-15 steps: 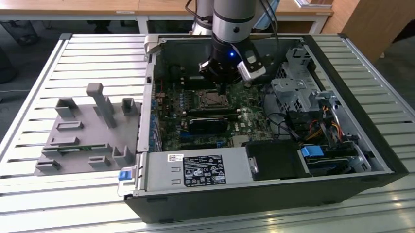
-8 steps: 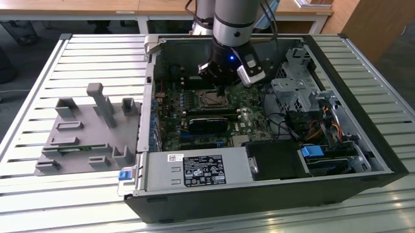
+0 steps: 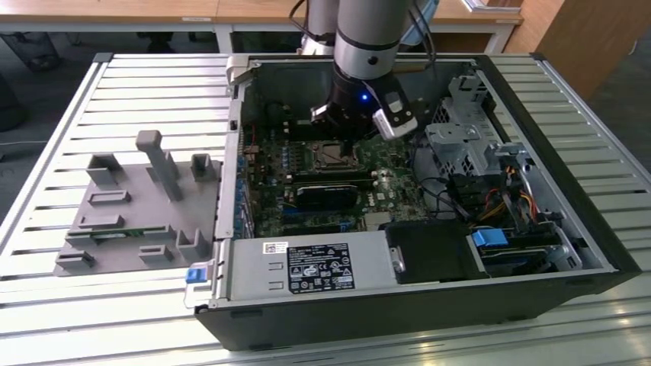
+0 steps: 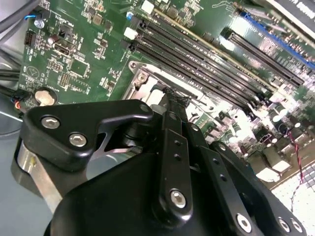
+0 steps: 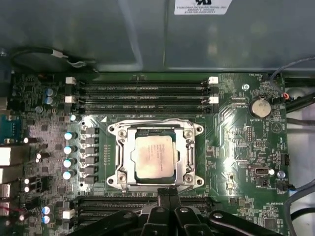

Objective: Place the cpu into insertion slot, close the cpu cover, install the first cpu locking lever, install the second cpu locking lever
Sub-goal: 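Install the second cpu locking lever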

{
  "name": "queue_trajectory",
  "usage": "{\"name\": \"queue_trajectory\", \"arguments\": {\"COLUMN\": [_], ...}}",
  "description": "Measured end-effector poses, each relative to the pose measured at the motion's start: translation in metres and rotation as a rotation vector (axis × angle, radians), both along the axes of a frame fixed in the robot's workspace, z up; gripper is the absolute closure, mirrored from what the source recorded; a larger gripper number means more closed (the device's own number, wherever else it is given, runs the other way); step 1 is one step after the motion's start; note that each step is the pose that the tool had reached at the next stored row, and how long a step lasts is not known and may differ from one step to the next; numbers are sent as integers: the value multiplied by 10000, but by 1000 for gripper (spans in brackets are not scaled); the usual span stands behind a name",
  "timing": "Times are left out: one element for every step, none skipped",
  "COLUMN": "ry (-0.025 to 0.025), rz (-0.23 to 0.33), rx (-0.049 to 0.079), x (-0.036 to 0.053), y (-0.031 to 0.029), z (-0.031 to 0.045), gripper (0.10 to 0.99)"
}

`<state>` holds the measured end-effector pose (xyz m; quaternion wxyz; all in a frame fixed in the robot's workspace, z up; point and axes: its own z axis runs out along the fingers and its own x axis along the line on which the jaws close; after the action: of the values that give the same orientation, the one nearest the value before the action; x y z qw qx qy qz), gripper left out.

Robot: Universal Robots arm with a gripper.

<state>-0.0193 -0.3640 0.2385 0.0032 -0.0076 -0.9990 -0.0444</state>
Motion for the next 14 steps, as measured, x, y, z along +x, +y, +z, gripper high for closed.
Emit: {"name": "queue_trajectory", "arguments": {"ry": [1, 0, 1, 1, 0, 0, 0, 0, 0, 1, -1, 0, 0, 1], "rz": [53, 116, 186, 239, 267, 275, 276, 278, 293, 316, 329, 341, 353, 361], "rx": [3, 6, 5, 4, 6, 7, 8, 7, 7, 7, 8, 6, 8, 6], "x": [0, 0, -1, -1, -4, -9, -18, -30, -129, -177, -202, -224, -240, -248], "y": [-2, -6, -11, -21, -36, -52, -63, -72, -91, -94, -94, -95, -95, -96], "z": [-7, -16, -24, -30, -34, -37, -39, -40, -46, -51, -55, -61, -72, -86], "gripper": [980, 980, 980, 980, 980, 980, 980, 980, 980, 980, 980, 980, 980, 980]}}
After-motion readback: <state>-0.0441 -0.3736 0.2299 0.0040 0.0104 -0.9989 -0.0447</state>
